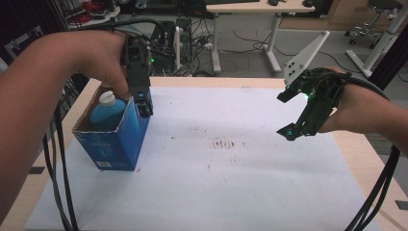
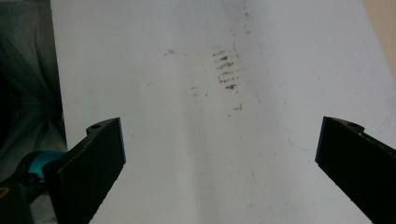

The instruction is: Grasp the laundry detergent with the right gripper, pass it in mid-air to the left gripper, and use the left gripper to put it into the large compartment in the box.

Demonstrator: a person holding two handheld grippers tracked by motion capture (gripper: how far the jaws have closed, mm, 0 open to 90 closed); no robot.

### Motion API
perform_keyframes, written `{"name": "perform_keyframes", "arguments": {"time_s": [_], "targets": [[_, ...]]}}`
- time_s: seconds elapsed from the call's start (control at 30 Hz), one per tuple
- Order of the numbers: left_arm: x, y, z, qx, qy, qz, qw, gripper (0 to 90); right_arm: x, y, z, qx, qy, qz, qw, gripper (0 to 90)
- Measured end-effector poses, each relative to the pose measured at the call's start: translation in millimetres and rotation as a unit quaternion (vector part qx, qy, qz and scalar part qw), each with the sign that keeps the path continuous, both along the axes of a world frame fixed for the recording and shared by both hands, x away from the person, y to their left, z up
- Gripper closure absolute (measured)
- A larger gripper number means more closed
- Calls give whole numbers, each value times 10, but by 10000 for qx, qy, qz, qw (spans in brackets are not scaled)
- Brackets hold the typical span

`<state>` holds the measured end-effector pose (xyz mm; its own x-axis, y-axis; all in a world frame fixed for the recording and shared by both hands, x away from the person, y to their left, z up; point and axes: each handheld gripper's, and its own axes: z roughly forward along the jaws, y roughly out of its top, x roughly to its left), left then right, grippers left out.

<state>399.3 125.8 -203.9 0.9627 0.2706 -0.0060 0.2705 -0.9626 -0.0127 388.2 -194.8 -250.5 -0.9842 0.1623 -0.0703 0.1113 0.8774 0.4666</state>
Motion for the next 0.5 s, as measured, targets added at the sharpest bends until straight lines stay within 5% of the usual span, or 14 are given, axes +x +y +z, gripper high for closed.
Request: {"name": "perform_keyframes", "arguments": {"time_s": [0.27,0.5], "targets": [[21,-165,-140,-63,158,-209,9996,16,68,2,-45,-628,197,138,9977,6],[56,-308,-314,-165,328,-369,9986,17,114,-10,-59,-1455,199,216,9889,7]]}}
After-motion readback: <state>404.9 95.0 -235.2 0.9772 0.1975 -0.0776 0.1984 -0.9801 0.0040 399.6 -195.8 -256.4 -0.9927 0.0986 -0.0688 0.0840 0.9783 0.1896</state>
